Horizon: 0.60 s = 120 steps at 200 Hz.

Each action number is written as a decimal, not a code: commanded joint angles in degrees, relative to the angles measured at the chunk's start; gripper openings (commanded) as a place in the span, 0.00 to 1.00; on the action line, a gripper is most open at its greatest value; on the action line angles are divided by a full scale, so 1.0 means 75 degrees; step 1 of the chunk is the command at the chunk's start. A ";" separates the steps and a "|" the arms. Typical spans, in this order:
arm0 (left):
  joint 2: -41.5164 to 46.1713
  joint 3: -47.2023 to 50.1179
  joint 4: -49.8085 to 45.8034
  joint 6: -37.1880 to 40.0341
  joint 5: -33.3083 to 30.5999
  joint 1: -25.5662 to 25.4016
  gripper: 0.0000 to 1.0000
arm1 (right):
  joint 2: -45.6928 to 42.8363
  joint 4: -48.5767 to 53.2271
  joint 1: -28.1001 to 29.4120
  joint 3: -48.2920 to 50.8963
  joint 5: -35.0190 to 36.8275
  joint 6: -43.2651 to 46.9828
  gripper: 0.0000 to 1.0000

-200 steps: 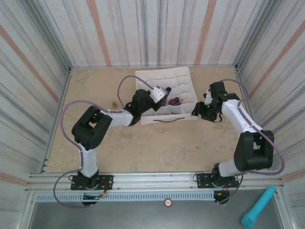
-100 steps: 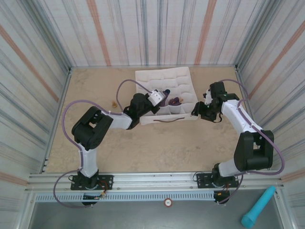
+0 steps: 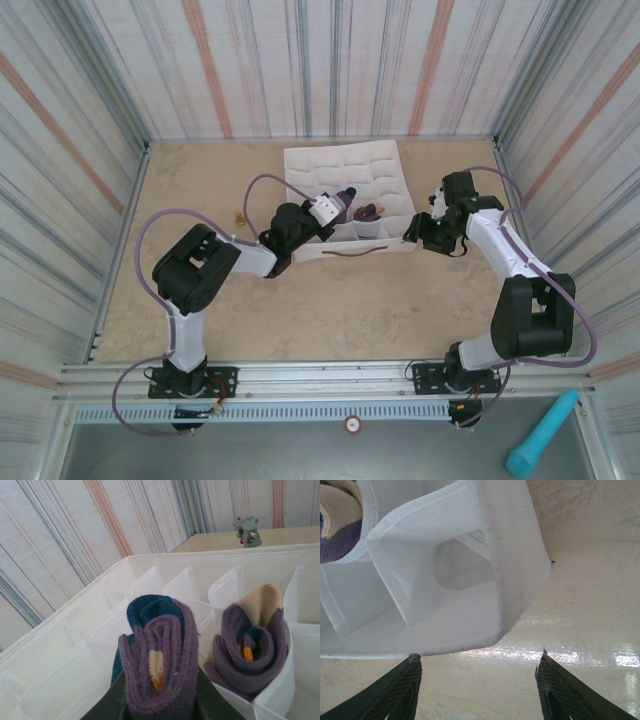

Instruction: Roll the socks

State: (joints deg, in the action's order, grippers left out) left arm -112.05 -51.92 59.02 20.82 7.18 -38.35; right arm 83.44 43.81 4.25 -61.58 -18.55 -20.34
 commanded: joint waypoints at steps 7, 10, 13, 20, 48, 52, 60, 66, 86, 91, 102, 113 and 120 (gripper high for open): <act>-0.0141 -0.0002 0.0304 0.0053 -0.0009 -0.0050 0.00 | -0.0121 0.0246 -0.0054 0.0062 -0.0187 -0.0019 0.63; -0.0142 -0.0016 0.0280 0.0033 0.0002 -0.0044 0.00 | -0.0121 0.0251 -0.0053 0.0061 -0.0187 -0.0013 0.63; -0.0152 -0.0015 0.0266 0.0011 0.0003 -0.0046 0.00 | -0.0126 0.0252 -0.0060 0.0045 -0.0179 -0.0008 0.63; -0.0159 0.0002 0.0277 -0.0032 0.0008 -0.0044 0.00 | -0.0128 0.0258 -0.0055 0.0041 -0.0176 0.0002 0.63; -0.0148 0.0042 0.0198 -0.0092 0.0161 -0.0060 0.01 | -0.0120 0.0265 -0.0084 0.0066 -0.0175 0.0016 0.63; -0.0149 0.0037 0.0176 -0.0092 0.0167 -0.0062 0.01 | -0.0119 0.0271 -0.0085 0.0061 -0.0176 0.0016 0.63; -0.0142 0.0066 0.0136 -0.0102 0.0161 -0.0048 0.01 | -0.0095 0.0272 -0.0090 0.0066 -0.0176 0.0028 0.63; -0.0131 0.0104 0.0122 -0.0120 0.0153 -0.0047 0.02 | -0.0099 0.0275 -0.0093 0.0065 -0.0176 0.0028 0.63; -0.0131 0.0238 0.0214 -0.0180 0.0195 -0.0045 0.05 | -0.0098 0.0276 -0.0129 0.0064 -0.0176 0.0040 0.63; -0.0130 0.0263 0.0233 -0.0185 0.0224 -0.0056 0.06 | -0.0105 0.0276 -0.0137 0.0056 -0.0176 0.0040 0.63; -0.0129 0.0299 0.0219 -0.0197 0.0286 -0.0060 0.14 | -0.0087 0.0276 -0.0162 0.0056 -0.0198 0.0040 0.63; -0.0119 0.0308 0.0184 -0.0212 0.0316 -0.0059 0.22 | -0.0084 0.0259 -0.0159 0.0032 -0.0222 0.0040 0.63; -0.0107 0.0324 0.0152 -0.0202 0.0330 -0.0057 0.24 | -0.0072 0.0249 -0.0158 0.0024 -0.0229 0.0040 0.63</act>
State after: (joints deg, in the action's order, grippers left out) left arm -112.84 -50.52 58.98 19.90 8.08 -38.35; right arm 83.44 43.86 3.40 -61.58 -19.40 -20.32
